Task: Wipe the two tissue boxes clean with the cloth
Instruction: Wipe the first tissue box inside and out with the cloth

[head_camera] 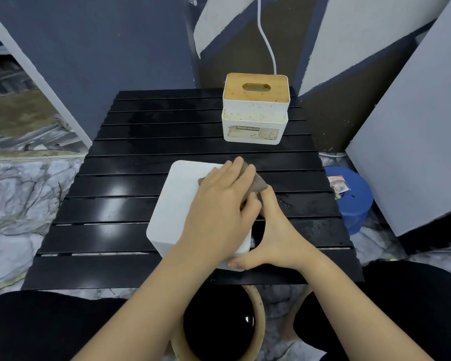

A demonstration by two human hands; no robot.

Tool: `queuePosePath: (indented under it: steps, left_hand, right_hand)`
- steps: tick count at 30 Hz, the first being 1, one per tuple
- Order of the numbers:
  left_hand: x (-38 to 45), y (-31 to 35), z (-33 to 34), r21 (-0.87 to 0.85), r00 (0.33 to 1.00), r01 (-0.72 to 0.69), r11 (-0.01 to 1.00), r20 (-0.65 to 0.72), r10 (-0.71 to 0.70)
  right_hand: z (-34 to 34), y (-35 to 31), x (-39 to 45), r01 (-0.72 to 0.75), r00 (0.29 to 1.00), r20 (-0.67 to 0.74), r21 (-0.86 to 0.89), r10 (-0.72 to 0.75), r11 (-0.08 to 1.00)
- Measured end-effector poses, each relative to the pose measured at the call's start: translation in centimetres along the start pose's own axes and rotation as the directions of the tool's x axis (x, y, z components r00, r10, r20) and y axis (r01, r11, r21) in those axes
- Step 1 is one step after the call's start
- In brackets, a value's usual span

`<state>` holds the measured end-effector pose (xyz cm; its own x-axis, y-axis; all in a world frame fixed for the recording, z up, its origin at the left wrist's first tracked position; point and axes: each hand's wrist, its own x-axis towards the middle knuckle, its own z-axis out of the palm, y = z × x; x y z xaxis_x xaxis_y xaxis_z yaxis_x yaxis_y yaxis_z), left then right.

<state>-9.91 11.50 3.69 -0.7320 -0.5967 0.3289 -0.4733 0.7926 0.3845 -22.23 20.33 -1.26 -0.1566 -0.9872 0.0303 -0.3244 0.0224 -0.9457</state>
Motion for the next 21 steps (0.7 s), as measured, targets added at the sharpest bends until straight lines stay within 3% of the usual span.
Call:
queuePosePath:
  steps: [5,21]
  left_hand:
    - [-2.1,0.7,-1.5,-0.16,0.996,-0.074,0.984,0.042,0.081]
    - [-7.9,-1.1,-3.3,-0.154,0.962,-0.271,0.95,0.001,0.275]
  right_hand:
    - [0.1,0.8,-0.1,0.043,0.999,0.004,-0.04,-0.043,0.998]
    - [-0.3,0.1,0.0,0.063,0.998,-0.01,-0.107,-0.065,0.992]
